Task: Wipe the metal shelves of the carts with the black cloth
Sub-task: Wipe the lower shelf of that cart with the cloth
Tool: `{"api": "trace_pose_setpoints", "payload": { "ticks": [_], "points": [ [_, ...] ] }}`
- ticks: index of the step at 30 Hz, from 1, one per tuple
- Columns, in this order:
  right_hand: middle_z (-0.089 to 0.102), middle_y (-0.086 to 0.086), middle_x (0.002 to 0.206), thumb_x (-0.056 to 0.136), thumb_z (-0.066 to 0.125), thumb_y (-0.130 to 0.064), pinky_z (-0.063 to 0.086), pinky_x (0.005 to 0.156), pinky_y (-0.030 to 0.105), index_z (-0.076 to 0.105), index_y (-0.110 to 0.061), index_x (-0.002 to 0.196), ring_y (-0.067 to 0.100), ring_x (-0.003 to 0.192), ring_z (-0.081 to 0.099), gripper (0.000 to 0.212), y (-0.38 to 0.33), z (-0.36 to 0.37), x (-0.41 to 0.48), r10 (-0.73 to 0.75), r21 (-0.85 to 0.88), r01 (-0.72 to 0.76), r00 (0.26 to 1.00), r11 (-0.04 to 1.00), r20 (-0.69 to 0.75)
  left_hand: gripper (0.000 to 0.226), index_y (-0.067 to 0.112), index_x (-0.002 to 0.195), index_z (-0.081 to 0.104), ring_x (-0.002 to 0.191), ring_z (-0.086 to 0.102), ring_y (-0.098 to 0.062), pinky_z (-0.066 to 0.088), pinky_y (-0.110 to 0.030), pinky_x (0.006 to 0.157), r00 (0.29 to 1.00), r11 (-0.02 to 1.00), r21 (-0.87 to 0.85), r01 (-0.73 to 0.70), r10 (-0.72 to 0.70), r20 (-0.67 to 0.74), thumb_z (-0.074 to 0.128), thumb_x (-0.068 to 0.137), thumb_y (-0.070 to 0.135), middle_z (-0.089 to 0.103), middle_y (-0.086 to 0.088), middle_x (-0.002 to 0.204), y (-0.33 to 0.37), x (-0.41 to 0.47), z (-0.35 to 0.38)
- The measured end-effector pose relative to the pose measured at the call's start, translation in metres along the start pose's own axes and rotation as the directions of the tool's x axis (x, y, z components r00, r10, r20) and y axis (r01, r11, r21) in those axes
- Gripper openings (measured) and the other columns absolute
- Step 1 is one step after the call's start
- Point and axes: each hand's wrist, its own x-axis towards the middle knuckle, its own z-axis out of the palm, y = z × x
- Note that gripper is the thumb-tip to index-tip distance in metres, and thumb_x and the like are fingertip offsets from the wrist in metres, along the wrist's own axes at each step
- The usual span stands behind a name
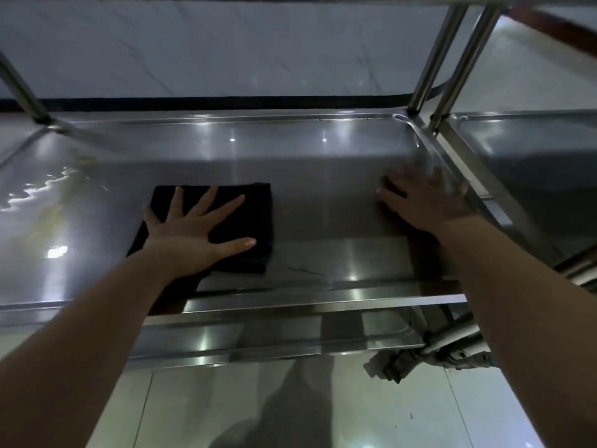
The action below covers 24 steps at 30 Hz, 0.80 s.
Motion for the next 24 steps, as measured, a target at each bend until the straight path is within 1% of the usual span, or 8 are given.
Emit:
{"api": "trace_pose_setpoints", "payload": {
  "ticks": [2,5,7,9,11,17,22,24],
  "points": [
    [-0.011,-0.013,0.164,0.089,0.007,-0.074,-0.003,0.112,0.072,0.006,-0.047,0.154,0.039,0.149,-0.015,0.070,-0.055,-0.005,0.000,-0.177,0.010,0.177,0.984,0.984,-0.012,0.087,0.072,0.136,-0.017,0.148,-0.022,-0.031,-0.009,-0.069,0.113,1.000,1.000,0.016,-0.010,0.010,0.002,0.016,0.060,0.098,-0.020,0.019,0.161,0.003,0.001,0.000],
    [-0.003,-0.012,0.165,0.102,0.024,-0.056,-0.003,0.117,0.060,0.012,-0.042,0.156,0.029,0.151,-0.011,0.057,-0.156,-0.010,-0.007,-0.355,0.274,0.357,0.933,0.893,-0.057,0.090,0.069,0.139,-0.015,0.148,-0.023,-0.031,-0.010,-0.070,0.112,1.000,1.000,0.010,-0.013,0.013,-0.001,0.014,0.058,0.098,-0.020,0.017,0.161,0.007,0.000,-0.001],
    [0.004,-0.009,0.166,0.104,0.027,-0.052,0.000,0.119,0.054,0.018,-0.040,0.155,0.027,0.152,-0.005,0.053,-0.204,-0.008,-0.011,-0.371,0.434,0.365,0.926,0.823,-0.074,0.089,0.069,0.140,-0.014,0.148,-0.024,-0.030,-0.012,-0.069,0.112,1.000,1.000,-0.001,-0.012,0.012,-0.006,0.015,0.061,0.098,-0.020,0.017,0.161,0.001,-0.004,0.001],
    [0.010,-0.008,0.165,0.104,0.026,-0.051,0.000,0.119,0.049,0.021,-0.038,0.155,0.030,0.152,0.001,0.053,-0.224,0.000,-0.011,-0.320,0.526,0.312,0.944,0.791,-0.078,0.088,0.070,0.139,-0.013,0.148,-0.024,-0.028,-0.012,-0.067,0.113,1.000,1.000,-0.003,-0.003,0.003,-0.011,0.016,0.061,0.098,-0.019,0.019,0.161,-0.019,-0.010,0.004],
    [0.014,-0.008,0.165,0.104,0.026,-0.053,0.001,0.119,0.048,0.022,-0.038,0.155,0.035,0.151,0.005,0.054,-0.228,0.009,-0.011,-0.302,0.467,0.306,0.950,0.830,-0.086,0.089,0.072,0.138,-0.011,0.149,-0.022,-0.026,-0.012,-0.065,0.114,0.999,0.999,-0.016,0.033,-0.033,-0.016,0.014,0.057,0.099,-0.018,0.021,0.161,-0.056,-0.015,0.003],
    [0.007,-0.008,0.165,0.094,0.022,-0.072,0.003,0.119,0.058,0.013,-0.045,0.154,0.041,0.149,0.003,0.067,-0.240,0.015,-0.013,-0.366,0.073,0.369,0.929,0.927,-0.046,0.088,0.073,0.137,-0.009,0.150,-0.017,-0.027,-0.007,-0.066,0.115,0.987,0.986,-0.053,0.159,-0.160,-0.013,0.017,0.056,0.097,-0.015,0.021,0.162,-0.152,-0.015,-0.013],
    [-0.010,-0.009,0.165,0.099,0.016,-0.062,-0.007,0.113,0.069,0.003,-0.044,0.154,0.046,0.147,-0.012,0.059,-0.280,0.005,-0.005,-0.151,0.113,0.144,0.987,0.983,0.055,0.091,0.071,0.137,-0.014,0.149,-0.021,-0.032,-0.011,-0.069,0.112,0.990,0.989,-0.040,0.139,-0.138,0.026,0.014,0.055,0.097,-0.019,0.019,0.161,-0.145,-0.022,-0.011],
    [-0.014,-0.009,0.164,0.102,0.017,-0.056,-0.010,0.111,0.072,-0.001,-0.042,0.155,0.042,0.146,-0.020,0.058,-0.315,0.003,-0.005,-0.237,0.097,0.236,0.971,0.967,0.002,0.093,0.071,0.139,-0.014,0.148,-0.024,-0.032,-0.013,-0.069,0.112,0.990,0.990,-0.052,0.132,-0.130,0.053,0.015,0.055,0.098,-0.022,0.018,0.161,-0.142,-0.035,-0.009]
  ]
}}
